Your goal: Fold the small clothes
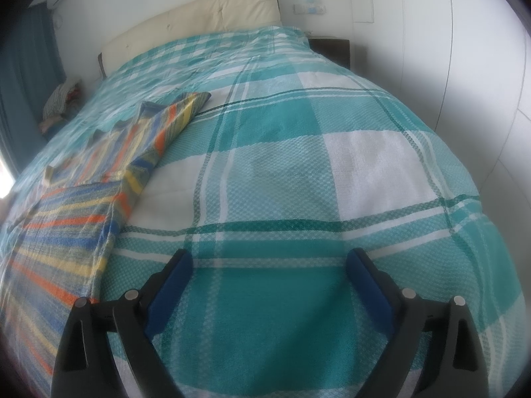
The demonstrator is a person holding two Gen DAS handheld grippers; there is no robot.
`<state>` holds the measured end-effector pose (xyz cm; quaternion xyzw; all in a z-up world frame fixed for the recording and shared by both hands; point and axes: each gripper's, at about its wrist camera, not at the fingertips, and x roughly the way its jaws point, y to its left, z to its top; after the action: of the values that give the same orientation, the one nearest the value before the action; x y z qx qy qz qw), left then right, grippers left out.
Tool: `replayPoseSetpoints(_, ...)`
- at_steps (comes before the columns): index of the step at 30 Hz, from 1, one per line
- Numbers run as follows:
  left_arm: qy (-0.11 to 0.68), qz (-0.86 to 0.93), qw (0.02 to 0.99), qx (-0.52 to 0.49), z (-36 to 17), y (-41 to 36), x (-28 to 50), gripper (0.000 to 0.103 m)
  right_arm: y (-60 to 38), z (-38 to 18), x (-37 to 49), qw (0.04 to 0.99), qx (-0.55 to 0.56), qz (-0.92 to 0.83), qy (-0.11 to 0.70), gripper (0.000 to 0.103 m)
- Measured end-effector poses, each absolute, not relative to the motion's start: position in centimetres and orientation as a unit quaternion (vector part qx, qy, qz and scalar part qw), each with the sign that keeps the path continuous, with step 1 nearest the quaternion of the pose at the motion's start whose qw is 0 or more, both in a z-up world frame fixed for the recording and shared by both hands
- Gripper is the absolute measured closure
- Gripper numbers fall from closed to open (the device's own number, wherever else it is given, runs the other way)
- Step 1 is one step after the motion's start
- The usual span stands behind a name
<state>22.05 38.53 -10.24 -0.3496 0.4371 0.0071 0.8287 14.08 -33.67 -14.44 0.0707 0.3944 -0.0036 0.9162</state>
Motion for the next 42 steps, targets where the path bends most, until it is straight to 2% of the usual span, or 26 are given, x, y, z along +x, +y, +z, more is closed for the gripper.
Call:
replayPoseSetpoints(2, 0.462, 0.040, 0.826, -0.321, -10.5, 39.4, 24.6, 0.021, -33.6, -14.5, 14.0, 0.916, 0.069, -0.004, 0.394, 0.010)
replayPoseSetpoints(4, 0.493, 0.044, 0.822, -0.281, -11.1, 39.5, 27.2, 0.026, -33.6, -14.5, 14.1, 0.916, 0.069, -0.004, 0.394, 0.010)
replayPoseSetpoints(7, 0.526, 0.055, 0.817, -0.230, -12.3, 38.6, 29.8, 0.042, -33.6, -14.5, 14.0, 0.916, 0.069, -0.004, 0.395, 0.009)
replayPoseSetpoints(9, 0.529, 0.061, 0.821, -0.205, -12.5, 37.8, 30.8, 0.077, -33.6, -14.5, 14.0, 0.916, 0.069, -0.004, 0.395, 0.009)
replayPoseSetpoints(10, 0.531, 0.058, 0.822, -0.195, -12.2, 37.3, 31.2, 0.098, -33.6, -14.5, 14.0, 0.916, 0.069, -0.004, 0.394, 0.009)
replayPoseSetpoints(11, 0.529, 0.055, 0.824, -0.193, -11.6, 36.9, 31.4, 0.100, -33.6, -14.5, 14.0, 0.916, 0.068, -0.004, 0.394, 0.009)
replayPoseSetpoints(15, 0.480, 0.016, 0.861, -0.168, -4.4, 33.0, 32.2, 0.100, -33.5, -14.5, 14.0, 0.916, 0.069, -0.003, 0.395, 0.009)
replayPoseSetpoints(20, 0.428, -0.100, 0.889, -0.124, 5.0, 22.0, 34.0, 0.100, -33.4, -14.6, 14.1, 0.916, 0.067, -0.002, 0.397, 0.008)
replayPoseSetpoints(23, 0.419, -0.171, 0.887, -0.094, 7.1, 13.9, 36.0, 0.100, -33.5, -14.6, 14.0, 0.916, 0.067, -0.002, 0.397, 0.008)
replayPoseSetpoints(26, 0.426, -0.238, 0.869, -0.081, 5.9, 6.3, 37.2, 0.098, -33.5, -14.6, 14.1, 0.916, 0.067, -0.002, 0.397, 0.008)
replayPoseSetpoints(27, 0.435, -0.256, 0.859, -0.084, 5.0, 4.4, 37.8, 0.092, -33.5, -14.6, 14.0, 0.916, 0.067, -0.002, 0.397, 0.008)
replayPoseSetpoints(28, 0.450, -0.266, 0.848, -0.087, 3.9, 2.7, 38.3, 0.074, -33.5, -14.6, 14.0, 0.916, 0.067, -0.002, 0.397, 0.008)
replayPoseSetpoints(29, 0.467, -0.257, 0.841, -0.086, 2.8, 1.3, 38.5, 0.048, -33.5, -14.6, 14.0, 0.916, 0.067, -0.002, 0.396, 0.008)
replayPoseSetpoints(30, 0.477, -0.240, 0.841, -0.086, 2.0, 0.7, 38.6, 0.041, -33.5, -14.6, 14.0, 0.916, 0.067, -0.002, 0.396, 0.008)
replayPoseSetpoints(34, 0.482, -0.211, 0.843, -0.114, 1.0, 2.5, 37.0, 0.036, -33.6, -14.6, 14.1, 0.916, 0.068, 0.000, 0.396, 0.008)
replayPoseSetpoints(37, 0.484, -0.162, 0.854, -0.106, 1.1, 6.7, 34.7, 0.023, -33.6, -14.6, 14.1, 0.915, 0.068, 0.000, 0.397, 0.007)
replayPoseSetpoints(38, 0.485, -0.138, 0.859, -0.087, 1.1, 8.0, 33.7, 0.019, -33.6, -14.6, 14.1, 0.915, 0.067, 0.000, 0.397, 0.007)
replayPoseSetpoints(42, 0.500, -0.016, 0.864, 0.060, 0.2, 13.6, 29.6, 0.015, -33.7, -14.6, 14.2, 0.915, 0.066, 0.000, 0.398, 0.007)
